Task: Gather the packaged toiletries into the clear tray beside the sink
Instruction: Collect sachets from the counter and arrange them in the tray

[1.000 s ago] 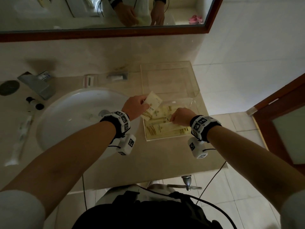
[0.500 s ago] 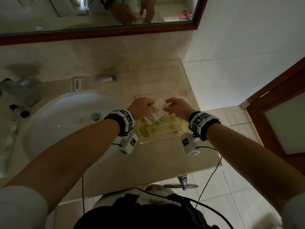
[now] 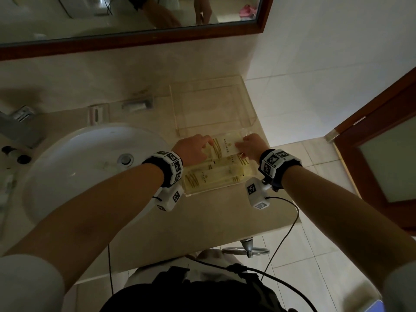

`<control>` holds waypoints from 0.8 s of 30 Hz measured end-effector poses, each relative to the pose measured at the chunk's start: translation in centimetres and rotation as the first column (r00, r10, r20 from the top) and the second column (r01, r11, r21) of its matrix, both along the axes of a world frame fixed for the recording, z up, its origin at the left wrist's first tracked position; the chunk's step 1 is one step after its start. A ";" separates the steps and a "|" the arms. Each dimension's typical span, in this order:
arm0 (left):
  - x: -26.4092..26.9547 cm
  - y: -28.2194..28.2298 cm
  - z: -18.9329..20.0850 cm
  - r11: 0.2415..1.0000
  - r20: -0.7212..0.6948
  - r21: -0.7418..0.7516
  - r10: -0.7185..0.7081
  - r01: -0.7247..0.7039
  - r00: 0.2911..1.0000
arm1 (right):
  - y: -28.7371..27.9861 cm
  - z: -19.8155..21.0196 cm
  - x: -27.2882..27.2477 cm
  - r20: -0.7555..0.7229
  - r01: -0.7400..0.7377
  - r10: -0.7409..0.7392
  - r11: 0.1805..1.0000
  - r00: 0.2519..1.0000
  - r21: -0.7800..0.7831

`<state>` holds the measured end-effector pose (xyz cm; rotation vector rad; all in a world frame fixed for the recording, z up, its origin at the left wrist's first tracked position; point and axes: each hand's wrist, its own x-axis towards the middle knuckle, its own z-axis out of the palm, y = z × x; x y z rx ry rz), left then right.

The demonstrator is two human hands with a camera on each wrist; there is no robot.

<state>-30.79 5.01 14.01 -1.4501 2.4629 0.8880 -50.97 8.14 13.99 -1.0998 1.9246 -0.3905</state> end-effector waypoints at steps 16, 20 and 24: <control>-0.1 0.2 -0.8 0.984 0.138 -0.079 -0.146 0.158 0.979 | -0.1 -0.8 0.5 -0.473 -0.462 0.433 0.885 0.767 0.059; 0.1 0.0 -1.1 0.981 0.157 -0.113 -0.139 0.158 0.978 | -0.2 -1.4 1.0 -0.459 -0.498 0.480 0.863 0.748 0.091; 0.2 -0.1 -1.4 0.982 0.149 -0.115 -0.134 0.151 0.980 | -0.3 -2.0 1.2 -0.497 -0.499 0.480 0.860 0.723 0.106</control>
